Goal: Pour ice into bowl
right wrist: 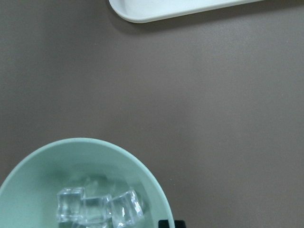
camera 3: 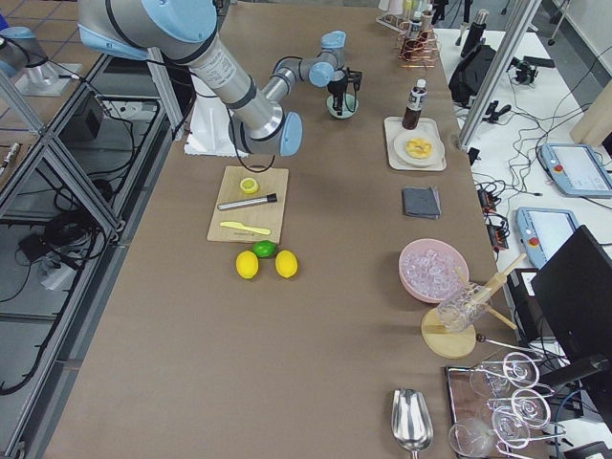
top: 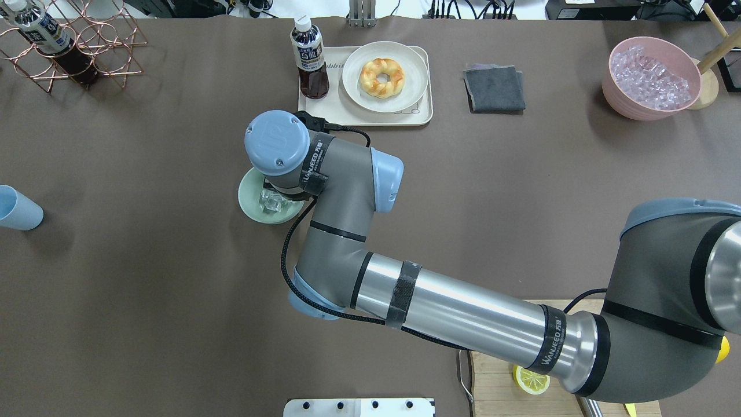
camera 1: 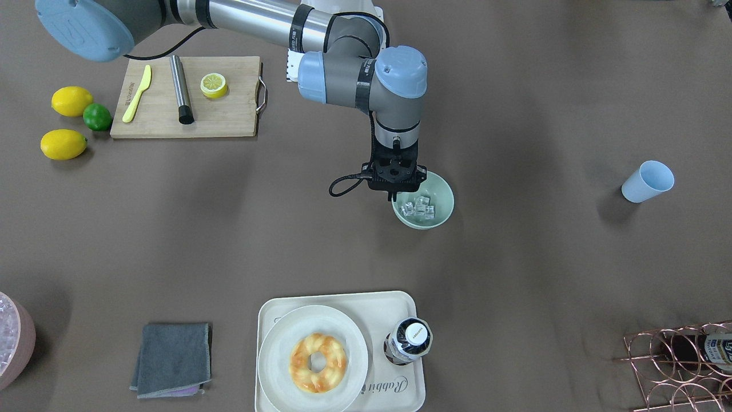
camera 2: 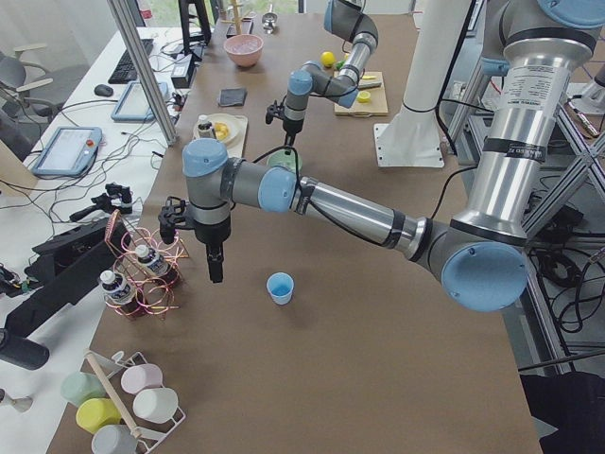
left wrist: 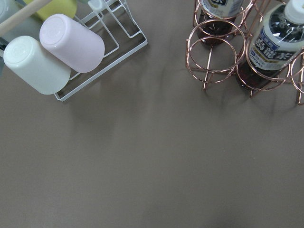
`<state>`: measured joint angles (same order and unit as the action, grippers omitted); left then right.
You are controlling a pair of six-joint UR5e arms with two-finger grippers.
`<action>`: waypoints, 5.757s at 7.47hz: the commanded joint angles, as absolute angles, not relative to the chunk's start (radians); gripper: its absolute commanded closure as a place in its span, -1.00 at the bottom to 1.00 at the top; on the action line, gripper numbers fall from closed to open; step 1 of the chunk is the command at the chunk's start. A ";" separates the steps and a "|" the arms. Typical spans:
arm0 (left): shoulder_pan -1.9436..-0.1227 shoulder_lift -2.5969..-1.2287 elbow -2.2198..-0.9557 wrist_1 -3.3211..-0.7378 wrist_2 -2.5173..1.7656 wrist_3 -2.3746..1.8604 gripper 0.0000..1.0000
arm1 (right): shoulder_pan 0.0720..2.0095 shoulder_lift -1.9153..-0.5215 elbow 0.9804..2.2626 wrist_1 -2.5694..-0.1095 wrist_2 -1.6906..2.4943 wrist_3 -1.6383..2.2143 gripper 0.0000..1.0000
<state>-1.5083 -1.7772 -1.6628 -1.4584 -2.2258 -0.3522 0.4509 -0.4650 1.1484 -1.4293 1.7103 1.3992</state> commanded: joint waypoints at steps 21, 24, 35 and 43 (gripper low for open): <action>-1.631 -1.524 -1.652 -1.626 -2.447 -0.133 -0.95 | 1.339 -1.423 1.425 -1.341 2.375 -0.028 1.00; -1.628 -1.509 -1.657 -1.629 -2.445 -0.132 -0.95 | 1.339 -1.500 1.408 -1.223 2.376 -0.021 1.00; -1.621 -1.511 -1.657 -1.629 -2.434 -0.127 -0.95 | 1.338 -1.516 1.393 -1.180 2.362 0.026 -0.25; -1.621 -1.511 -1.657 -1.629 -2.438 -0.127 -0.95 | 1.485 -1.525 1.667 -1.459 2.286 0.083 -0.99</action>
